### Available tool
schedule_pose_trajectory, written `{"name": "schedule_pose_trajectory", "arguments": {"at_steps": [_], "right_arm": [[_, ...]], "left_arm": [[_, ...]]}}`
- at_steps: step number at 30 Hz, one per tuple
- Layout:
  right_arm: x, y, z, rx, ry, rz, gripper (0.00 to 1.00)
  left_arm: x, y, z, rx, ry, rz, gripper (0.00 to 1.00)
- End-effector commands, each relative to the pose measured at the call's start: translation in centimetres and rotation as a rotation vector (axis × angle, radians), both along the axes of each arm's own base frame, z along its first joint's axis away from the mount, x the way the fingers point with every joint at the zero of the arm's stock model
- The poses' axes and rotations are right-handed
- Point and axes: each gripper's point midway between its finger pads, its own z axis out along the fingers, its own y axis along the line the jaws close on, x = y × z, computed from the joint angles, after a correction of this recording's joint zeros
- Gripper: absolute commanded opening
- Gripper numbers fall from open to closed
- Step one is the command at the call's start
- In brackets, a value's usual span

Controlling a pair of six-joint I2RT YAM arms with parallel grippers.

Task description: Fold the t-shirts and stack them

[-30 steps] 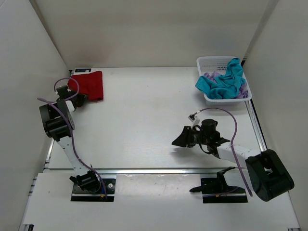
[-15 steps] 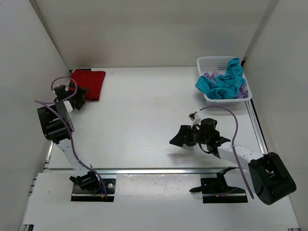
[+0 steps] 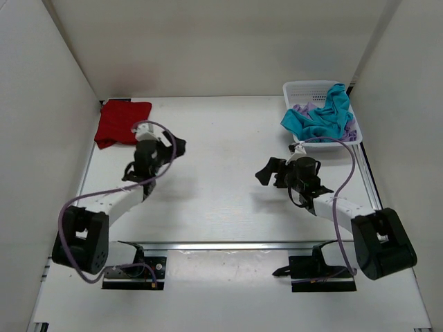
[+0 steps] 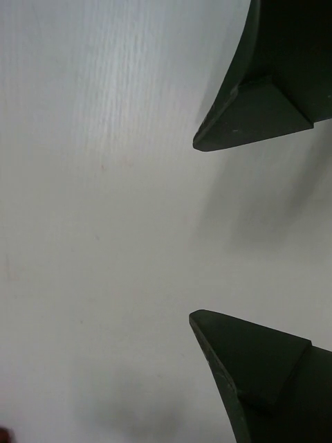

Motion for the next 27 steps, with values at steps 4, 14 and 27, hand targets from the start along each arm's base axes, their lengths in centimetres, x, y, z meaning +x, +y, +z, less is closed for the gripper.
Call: {"name": "schedule_pose_trajectory", "arguments": {"at_steps": [4,14,27], "right_arm": [[8.5,-3.2,5.2,-0.134,-0.335,-0.202,0.99],[12.9,-4.7,4.0,-0.287,-0.425,-0.342,0.99],[11.5,-2.6,3.9,-0.425,-0.535,-0.35,0.99]], "left_arm": [[-1.4,-4.2,-1.7,0.126,-0.125,0.032,0.99],[0.2,-10.5,-5.1,0.194,-0.169,-0.08,0.98],[-2.0,-15.2,-2.5,0.411,-0.407,-0.196,0.98]]}}
